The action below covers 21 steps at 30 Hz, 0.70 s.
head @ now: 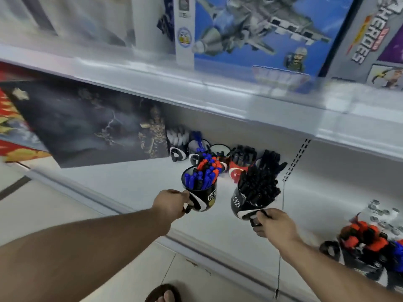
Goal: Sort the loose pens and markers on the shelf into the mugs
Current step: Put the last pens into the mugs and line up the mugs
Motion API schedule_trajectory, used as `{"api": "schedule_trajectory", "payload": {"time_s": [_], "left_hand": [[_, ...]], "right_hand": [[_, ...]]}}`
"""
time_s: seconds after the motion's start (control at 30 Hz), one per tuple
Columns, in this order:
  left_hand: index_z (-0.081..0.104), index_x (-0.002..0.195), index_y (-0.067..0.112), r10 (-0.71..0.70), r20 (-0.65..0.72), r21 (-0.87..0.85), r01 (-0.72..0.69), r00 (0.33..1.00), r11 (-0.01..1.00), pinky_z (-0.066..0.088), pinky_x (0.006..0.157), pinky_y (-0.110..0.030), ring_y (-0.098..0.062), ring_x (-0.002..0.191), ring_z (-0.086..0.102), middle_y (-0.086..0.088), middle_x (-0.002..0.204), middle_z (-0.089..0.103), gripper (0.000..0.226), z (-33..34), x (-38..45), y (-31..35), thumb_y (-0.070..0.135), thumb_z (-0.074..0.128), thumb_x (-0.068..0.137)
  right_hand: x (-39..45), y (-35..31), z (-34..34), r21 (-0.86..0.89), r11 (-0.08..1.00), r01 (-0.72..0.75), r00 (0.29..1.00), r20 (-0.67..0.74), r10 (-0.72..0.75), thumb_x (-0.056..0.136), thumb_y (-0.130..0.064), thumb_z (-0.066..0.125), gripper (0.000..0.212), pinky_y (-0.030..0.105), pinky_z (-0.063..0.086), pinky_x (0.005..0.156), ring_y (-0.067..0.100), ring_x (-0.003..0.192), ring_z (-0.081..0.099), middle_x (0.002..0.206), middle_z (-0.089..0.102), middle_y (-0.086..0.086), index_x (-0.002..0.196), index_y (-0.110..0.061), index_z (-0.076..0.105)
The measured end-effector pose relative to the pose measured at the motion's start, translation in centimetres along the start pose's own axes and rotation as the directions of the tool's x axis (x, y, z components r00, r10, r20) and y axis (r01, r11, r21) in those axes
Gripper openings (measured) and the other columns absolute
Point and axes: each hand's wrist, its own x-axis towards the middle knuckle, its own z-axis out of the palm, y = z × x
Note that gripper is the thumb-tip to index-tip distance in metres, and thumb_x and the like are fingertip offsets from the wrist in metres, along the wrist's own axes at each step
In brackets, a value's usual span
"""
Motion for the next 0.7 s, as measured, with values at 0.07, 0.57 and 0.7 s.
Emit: {"api": "schedule_trajectory", "payload": {"time_s": [0.07,0.57,0.7], "left_hand": [[0.066,0.073,0.005,-0.002,-0.034,0.006,0.002,0.999,1.000,0.056,0.077,-0.039,-0.026,0.064,0.054,-0.006,0.059,0.059,0.018,-1.6,2.0,-0.3,0.018,0.065,0.085],[0.062,0.068,0.017,0.015,-0.198,-0.119,-0.040,0.980,0.992,0.040,0.057,-0.027,-0.026,0.067,0.053,-0.005,0.068,0.059,0.030,-0.9,17.1,-0.7,0.028,0.055,0.095],[0.066,0.075,0.014,0.010,-0.210,-0.083,-0.029,0.978,0.996,0.036,0.051,-0.024,-0.021,0.061,0.048,-0.007,0.075,0.061,0.028,-0.7,18.6,-1.7,0.029,0.054,0.095]], "right_hand": [[1.0,-1.0,2.8,0.054,0.998,-0.035,0.999,0.020,0.034,0.097,-0.003,0.050,0.021,0.029,0.043,0.057,0.025,0.063,0.051,0.067,0.063,0.011,0.082,0.006,0.062],[8.2,-0.6,12.7,-0.034,0.996,-0.084,0.996,-0.015,0.083,0.093,-0.008,0.055,0.021,0.037,0.054,0.066,0.022,0.054,0.058,0.063,0.060,0.004,0.081,0.006,0.065],[9.5,-0.3,14.9,-0.050,0.994,-0.098,0.995,0.008,0.098,0.093,-0.009,0.055,0.019,0.032,0.046,0.062,0.021,0.052,0.053,0.058,0.055,0.000,0.082,0.002,0.065]]}}
